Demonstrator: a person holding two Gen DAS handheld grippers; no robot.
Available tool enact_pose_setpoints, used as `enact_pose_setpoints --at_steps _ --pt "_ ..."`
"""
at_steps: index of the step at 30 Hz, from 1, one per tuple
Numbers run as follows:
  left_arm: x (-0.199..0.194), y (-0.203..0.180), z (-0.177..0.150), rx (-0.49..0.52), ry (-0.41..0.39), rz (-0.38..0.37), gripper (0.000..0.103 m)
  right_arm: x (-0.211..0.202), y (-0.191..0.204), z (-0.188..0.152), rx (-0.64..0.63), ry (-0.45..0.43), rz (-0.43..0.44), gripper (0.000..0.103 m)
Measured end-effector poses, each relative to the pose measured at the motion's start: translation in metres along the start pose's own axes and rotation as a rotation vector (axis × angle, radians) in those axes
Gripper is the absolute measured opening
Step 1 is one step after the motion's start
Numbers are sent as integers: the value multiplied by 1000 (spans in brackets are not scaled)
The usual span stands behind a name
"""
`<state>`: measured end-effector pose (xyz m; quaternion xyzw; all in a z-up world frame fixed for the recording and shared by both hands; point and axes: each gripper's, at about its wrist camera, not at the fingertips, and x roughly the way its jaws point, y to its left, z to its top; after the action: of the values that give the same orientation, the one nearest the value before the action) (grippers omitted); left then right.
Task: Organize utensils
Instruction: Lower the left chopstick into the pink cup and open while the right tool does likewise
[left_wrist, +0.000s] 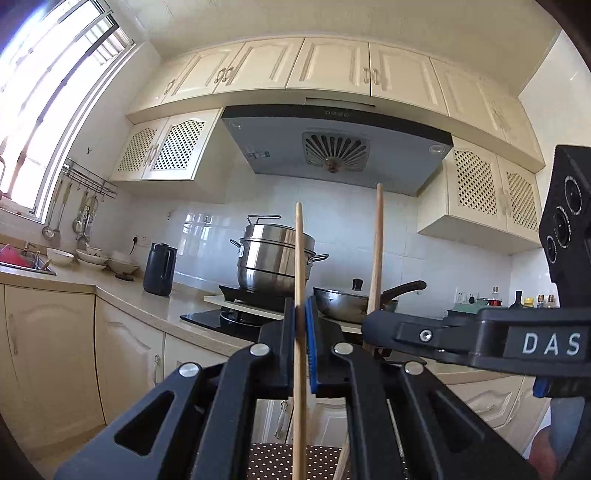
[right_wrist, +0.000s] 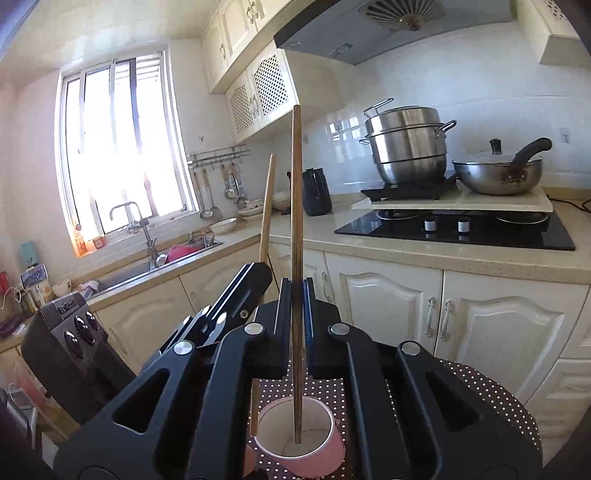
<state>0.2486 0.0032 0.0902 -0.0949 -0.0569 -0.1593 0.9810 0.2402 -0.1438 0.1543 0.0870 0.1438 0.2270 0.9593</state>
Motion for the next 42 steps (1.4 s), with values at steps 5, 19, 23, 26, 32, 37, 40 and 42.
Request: enact_pose_setpoints --at_steps 5,19,23,26,32,37,40,42 --pt "13 5 -14 29 31 -4 6 13 -5 -10 -11 42 3 7" --pt "10 12 -36 102 120 48 6 33 -22 -40 22 132 23 7" --pt "6 18 -42 92 155 68 6 36 -24 -48 22 170 23 7" --pt "-3 20 -47 117 168 82 6 39 -26 -56 34 202 30 7" --pt "-15 25 -50 130 211 101 7 44 -20 -64 -2 263 27 12" --pt "-24 26 -49 146 228 112 28 25 -20 -66 -2 221 -37 70" --pt "-31 24 -44 152 223 114 29 15 -21 -64 -9 224 -43 70" --pt "-36 22 -41 153 225 115 29 8 -21 -64 -4 222 -48 70"
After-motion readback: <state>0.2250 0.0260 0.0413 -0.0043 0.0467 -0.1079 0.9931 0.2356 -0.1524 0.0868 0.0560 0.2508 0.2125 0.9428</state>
